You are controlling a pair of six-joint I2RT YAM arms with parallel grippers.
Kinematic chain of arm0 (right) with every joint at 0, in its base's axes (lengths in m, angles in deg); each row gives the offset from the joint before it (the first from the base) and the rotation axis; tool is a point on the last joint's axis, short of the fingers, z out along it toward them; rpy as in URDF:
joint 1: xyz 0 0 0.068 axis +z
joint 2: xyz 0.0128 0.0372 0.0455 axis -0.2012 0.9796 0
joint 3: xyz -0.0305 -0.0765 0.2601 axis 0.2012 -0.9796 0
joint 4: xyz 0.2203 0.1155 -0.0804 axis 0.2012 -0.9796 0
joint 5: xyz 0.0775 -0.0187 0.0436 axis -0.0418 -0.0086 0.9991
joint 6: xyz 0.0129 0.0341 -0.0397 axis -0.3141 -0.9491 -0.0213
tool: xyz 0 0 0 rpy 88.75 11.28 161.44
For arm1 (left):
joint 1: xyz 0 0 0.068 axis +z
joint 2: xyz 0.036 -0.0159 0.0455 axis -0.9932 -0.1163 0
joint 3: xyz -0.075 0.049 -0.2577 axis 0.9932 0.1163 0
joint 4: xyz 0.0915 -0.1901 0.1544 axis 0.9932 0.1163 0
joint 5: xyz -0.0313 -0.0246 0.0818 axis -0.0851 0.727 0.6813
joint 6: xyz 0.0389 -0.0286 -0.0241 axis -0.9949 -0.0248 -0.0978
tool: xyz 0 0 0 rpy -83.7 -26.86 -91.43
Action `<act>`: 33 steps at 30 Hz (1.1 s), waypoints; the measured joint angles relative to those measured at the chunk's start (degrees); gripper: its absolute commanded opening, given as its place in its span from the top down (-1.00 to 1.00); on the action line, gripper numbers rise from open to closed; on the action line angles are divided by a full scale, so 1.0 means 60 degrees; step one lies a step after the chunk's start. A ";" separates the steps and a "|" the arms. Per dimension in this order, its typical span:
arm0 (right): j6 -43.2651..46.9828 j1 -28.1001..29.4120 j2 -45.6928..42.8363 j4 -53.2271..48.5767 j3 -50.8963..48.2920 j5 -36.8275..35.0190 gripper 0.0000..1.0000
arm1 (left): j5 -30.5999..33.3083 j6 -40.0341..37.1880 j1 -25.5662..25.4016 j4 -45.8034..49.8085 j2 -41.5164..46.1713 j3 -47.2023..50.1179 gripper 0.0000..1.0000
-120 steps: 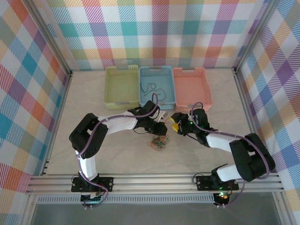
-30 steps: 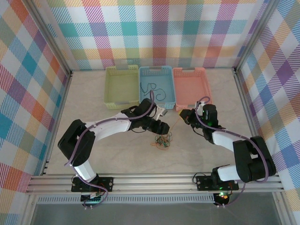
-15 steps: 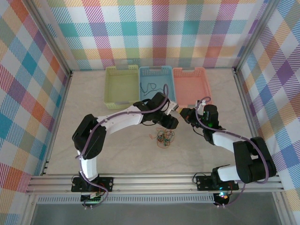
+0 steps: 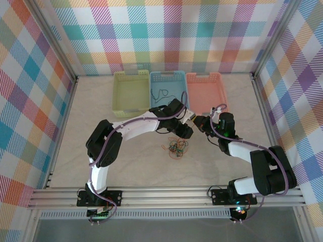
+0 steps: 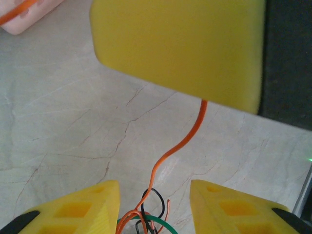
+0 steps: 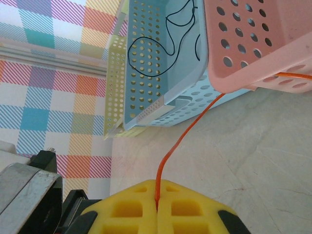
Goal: Untangle the cables
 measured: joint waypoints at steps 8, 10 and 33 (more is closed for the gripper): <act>0.0004 0.0000 0.0004 0.0168 0.0000 0.0007 1.00 | 0.0149 -0.0036 0.0000 -0.0798 -0.0361 0.0015 0.18; 0.0007 0.0000 0.0004 0.0193 0.0000 0.0007 1.00 | 0.0211 -0.0036 0.0000 -0.0998 -0.0470 0.0069 0.22; 0.0073 -0.0076 -0.0091 0.0222 -0.0339 -0.0124 1.00 | 0.0222 0.0076 0.0004 -0.2535 -0.0583 0.1191 0.59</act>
